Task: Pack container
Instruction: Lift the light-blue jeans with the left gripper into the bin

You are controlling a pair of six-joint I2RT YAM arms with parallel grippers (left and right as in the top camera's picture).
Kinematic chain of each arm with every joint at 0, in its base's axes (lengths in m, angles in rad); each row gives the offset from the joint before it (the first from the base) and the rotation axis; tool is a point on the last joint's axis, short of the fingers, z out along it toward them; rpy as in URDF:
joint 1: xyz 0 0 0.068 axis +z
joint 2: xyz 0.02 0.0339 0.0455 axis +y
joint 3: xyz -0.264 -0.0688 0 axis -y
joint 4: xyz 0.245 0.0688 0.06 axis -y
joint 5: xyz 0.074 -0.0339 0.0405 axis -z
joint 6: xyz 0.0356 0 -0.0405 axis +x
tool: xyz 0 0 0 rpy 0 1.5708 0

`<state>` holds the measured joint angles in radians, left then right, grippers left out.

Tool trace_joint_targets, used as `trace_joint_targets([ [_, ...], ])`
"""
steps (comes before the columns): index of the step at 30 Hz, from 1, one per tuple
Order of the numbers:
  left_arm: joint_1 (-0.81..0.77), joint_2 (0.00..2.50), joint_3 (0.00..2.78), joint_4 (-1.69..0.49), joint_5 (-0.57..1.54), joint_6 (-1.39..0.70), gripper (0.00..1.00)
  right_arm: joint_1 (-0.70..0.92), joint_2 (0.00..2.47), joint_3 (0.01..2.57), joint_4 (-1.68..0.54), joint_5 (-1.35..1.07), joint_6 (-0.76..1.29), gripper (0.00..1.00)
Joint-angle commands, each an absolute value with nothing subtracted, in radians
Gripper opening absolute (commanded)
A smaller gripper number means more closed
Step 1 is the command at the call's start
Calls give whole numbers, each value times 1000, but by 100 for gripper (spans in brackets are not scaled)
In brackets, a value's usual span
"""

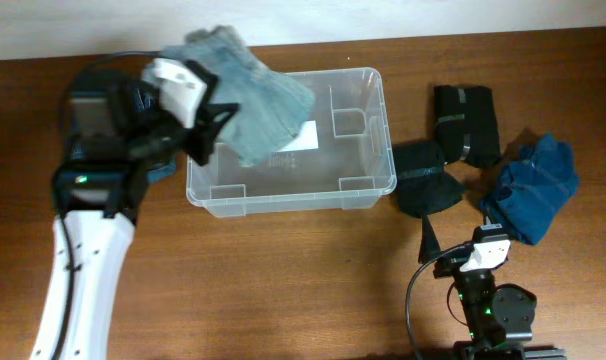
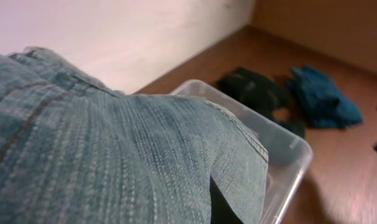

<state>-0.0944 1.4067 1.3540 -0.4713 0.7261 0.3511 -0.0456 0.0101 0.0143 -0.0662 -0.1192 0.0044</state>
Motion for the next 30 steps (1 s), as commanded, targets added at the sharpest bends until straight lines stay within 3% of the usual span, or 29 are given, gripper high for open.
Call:
trace_joint_targets([
  [1,-169,1455,1386,-450,763,531,1,-39,4,6,-67,-107,16,98],
  [9,-204,1621,1386,-469,754,630,1,-39,4,6,-67,-107,16,98],
  [19,-204,1709,1386,-582,524,671,1,-39,4,6,-67,-107,16,98],
  [20,-204,1709,1386,-595,481,670,9,-39,4,6,-67,-107,16,98],
  [21,-204,1709,1386,-599,467,670,27,-39,4,6,-67,-107,16,98],
  [22,-204,1709,1386,-606,443,670,56,-39,4,6,-67,-108,16,98],
  [23,-204,1709,1386,-616,428,669,70,-39,4,6,-67,-107,16,98],
  [30,-202,1709,1386,-624,412,667,73,-39,4,6,-67,-107,16,98],
])
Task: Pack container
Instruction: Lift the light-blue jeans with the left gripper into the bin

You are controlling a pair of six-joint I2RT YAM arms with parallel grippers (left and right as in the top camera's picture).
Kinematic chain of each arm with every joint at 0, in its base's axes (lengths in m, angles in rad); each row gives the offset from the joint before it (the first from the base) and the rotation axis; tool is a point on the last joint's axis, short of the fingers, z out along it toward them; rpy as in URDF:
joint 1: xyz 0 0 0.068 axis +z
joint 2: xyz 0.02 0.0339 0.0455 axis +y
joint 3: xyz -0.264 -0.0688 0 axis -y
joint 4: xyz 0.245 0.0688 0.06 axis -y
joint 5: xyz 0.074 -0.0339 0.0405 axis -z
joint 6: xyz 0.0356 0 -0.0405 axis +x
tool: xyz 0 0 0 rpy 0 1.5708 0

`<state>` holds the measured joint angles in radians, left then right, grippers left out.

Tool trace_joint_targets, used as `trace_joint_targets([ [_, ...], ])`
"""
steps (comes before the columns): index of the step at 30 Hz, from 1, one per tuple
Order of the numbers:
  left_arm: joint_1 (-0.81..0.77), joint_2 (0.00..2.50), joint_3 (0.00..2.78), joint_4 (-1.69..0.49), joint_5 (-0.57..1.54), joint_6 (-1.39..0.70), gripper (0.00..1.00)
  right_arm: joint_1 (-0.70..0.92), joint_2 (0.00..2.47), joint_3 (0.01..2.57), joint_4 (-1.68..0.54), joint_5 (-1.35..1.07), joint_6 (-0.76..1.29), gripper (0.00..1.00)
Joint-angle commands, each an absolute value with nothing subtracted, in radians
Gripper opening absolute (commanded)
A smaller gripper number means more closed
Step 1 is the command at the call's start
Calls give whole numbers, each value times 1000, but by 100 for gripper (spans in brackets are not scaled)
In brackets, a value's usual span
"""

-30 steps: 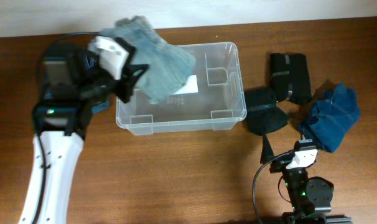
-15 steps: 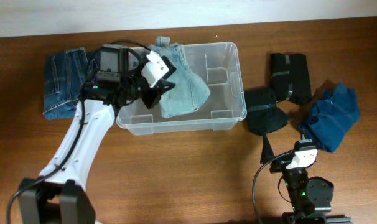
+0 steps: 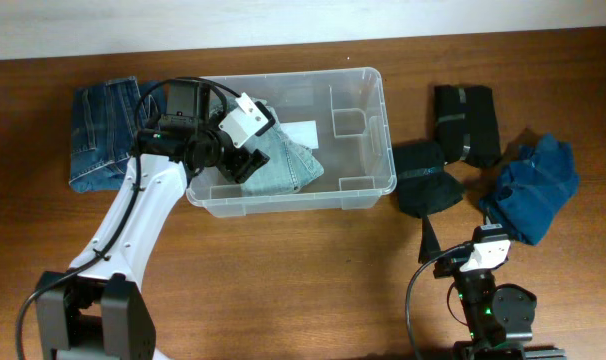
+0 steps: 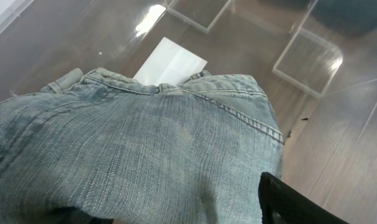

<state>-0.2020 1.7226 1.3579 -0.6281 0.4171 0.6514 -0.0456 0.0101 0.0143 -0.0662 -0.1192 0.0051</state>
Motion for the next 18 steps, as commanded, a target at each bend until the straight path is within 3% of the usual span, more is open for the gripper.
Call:
trace_joint_targets([
  [1,-200,1709,1386,-625,401,666,72,-39,4,6,-67,-107,16,98],
  [5,-201,1708,1402,-617,381,593,67,-39,4,6,-67,-107,16,98],
  [11,-226,1695,1528,-619,381,440,50,-39,4,6,-67,-107,16,99],
  [14,-254,1696,1568,-601,376,366,46,-39,4,6,-67,-107,16,98],
  [18,-288,1718,1568,-609,266,313,38,-39,4,6,-67,-107,16,99],
])
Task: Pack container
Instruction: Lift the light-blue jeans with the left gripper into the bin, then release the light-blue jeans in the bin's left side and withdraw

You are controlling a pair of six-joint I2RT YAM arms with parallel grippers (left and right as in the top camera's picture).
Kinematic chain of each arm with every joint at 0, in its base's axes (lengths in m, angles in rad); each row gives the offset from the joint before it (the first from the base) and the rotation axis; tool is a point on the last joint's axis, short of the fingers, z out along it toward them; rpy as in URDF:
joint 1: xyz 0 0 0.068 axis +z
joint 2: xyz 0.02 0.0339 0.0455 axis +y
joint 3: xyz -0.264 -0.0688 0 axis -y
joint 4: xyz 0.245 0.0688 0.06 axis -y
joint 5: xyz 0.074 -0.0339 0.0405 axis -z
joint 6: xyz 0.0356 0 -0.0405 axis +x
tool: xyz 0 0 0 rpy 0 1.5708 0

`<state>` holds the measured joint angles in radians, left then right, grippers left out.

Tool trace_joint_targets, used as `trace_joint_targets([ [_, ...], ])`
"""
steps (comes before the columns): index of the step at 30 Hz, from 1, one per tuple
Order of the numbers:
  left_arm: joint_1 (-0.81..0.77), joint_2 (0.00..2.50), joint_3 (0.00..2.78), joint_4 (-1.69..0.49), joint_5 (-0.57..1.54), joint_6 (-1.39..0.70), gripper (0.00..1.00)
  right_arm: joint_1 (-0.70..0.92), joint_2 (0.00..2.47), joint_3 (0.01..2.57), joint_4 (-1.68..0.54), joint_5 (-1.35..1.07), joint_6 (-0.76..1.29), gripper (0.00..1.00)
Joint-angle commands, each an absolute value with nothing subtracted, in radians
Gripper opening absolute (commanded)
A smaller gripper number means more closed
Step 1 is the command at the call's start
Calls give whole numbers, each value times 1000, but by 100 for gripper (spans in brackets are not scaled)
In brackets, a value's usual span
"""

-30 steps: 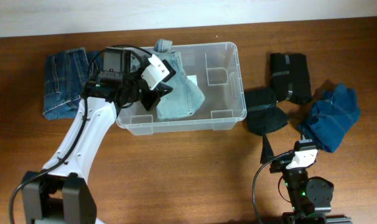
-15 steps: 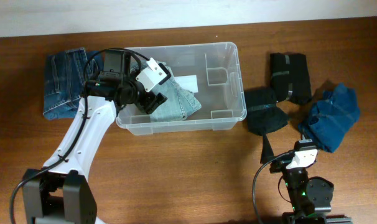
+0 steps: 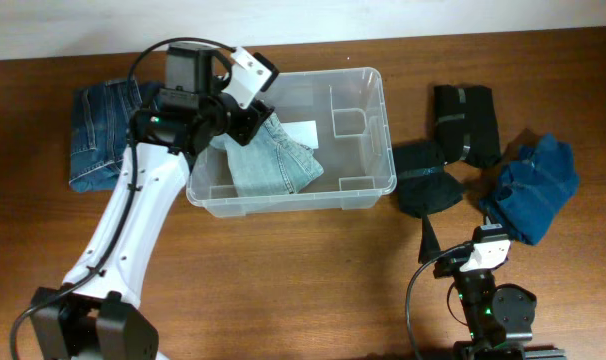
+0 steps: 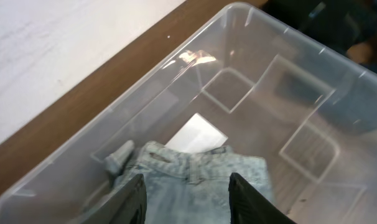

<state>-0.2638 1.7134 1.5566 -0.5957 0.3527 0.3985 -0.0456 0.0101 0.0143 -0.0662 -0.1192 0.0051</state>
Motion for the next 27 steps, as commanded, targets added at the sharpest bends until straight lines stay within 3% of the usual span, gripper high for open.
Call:
trace_joint_targets([
  [1,-294,1728,1568,-617,240,305,36,-39,4,6,-67,-107,16,98],
  [5,-305,1807,1568,-695,118,248,30,-39,4,6,-67,-107,16,98],
  [11,-304,1923,1568,-735,-89,93,29,-39,4,6,-67,-108,16,98],
  [16,-304,2027,1568,-695,-151,80,29,-39,4,6,-67,-107,16,99],
  [25,-273,2216,1568,-552,-189,81,31,-39,4,6,-67,-107,16,98],
  [26,-267,2218,1568,-532,-196,84,38,-39,4,6,-67,-107,16,98],
  [27,-265,2218,1568,-521,-204,84,39,-39,4,6,-67,-107,16,98],
])
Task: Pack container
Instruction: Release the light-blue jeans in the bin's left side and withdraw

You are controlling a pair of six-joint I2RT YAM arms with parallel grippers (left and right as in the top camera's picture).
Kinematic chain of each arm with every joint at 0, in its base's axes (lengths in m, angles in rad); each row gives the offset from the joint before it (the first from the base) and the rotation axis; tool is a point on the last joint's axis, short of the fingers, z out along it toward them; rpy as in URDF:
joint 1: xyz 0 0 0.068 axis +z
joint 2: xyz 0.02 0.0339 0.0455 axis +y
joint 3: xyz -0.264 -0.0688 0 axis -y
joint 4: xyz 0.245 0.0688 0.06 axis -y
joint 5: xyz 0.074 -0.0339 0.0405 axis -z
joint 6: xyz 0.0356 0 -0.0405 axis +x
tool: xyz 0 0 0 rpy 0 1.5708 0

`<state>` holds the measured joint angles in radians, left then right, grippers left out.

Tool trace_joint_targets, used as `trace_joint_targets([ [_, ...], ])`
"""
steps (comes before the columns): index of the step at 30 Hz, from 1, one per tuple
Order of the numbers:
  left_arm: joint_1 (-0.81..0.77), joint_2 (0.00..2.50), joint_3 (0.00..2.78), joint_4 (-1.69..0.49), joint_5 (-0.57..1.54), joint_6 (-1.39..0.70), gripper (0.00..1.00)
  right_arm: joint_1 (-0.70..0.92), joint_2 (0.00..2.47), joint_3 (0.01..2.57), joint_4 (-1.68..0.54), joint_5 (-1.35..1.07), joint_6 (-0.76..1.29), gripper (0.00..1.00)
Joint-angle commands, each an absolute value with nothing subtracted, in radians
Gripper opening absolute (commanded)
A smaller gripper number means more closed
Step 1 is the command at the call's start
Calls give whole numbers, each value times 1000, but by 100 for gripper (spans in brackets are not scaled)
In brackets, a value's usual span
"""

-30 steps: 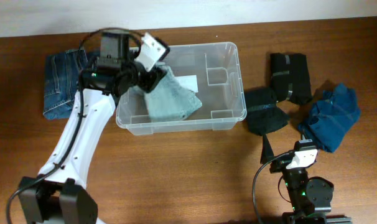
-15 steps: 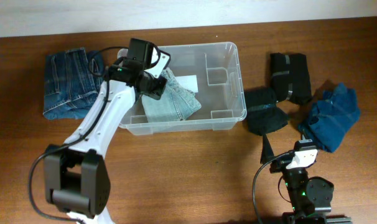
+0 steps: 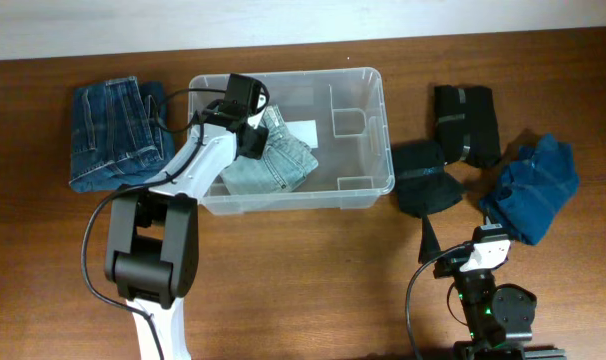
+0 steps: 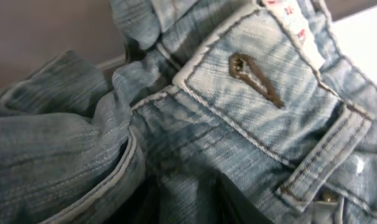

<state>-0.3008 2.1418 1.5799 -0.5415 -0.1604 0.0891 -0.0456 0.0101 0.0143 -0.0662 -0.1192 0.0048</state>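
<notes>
A clear plastic container [image 3: 368, 185] stands at the table's middle. Crumpled light-blue jeans [image 3: 273, 165] lie in its left half, and they fill the left wrist view, waistband and buttonhole [image 4: 254, 73] showing. My left gripper [image 3: 253, 135] is down in the container on the jeans' upper left part. It is open, its dark fingers [image 4: 235, 199] apart and pressed into the denim, with a fold between them [image 4: 188, 193]. My right gripper [image 3: 478, 255] rests low at the front right, away from all the clothes.
Folded dark-blue jeans [image 3: 113, 135] lie left of the container. To its right lie two black garments [image 3: 463, 120] [image 3: 428, 180] and a bunched blue cloth [image 3: 533, 190]. A white label [image 3: 305, 132] lies on the container's floor.
My left gripper was open above the container's left end, clear of the light jeans. Now it sits low in the container, its fingers pushed into the denim. The jeans lie about where they did.
My left gripper held the light jeans in the air over the container's left rear. Then the jeans were down inside with the gripper on them. Then the gripper was open above them, the jeans left in the container. Now it is pressed into them.
</notes>
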Motion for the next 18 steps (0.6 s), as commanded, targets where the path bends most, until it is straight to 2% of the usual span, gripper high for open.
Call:
trace_joint_targets([
  [1,-263,2217,1570,-516,-212,84,39,-39,4,6,-67,-107,16,98],
  [3,-264,2212,1593,-520,-214,122,39,-39,4,6,-67,-107,16,98],
  [6,-273,2191,1645,-581,-214,129,48,-39,4,6,-67,-107,16,98],
  [13,-300,2129,1858,-976,-200,89,60,-39,4,6,-67,-107,16,99],
  [18,-301,2124,1881,-1159,-102,90,65,-39,4,6,-67,-107,16,98],
])
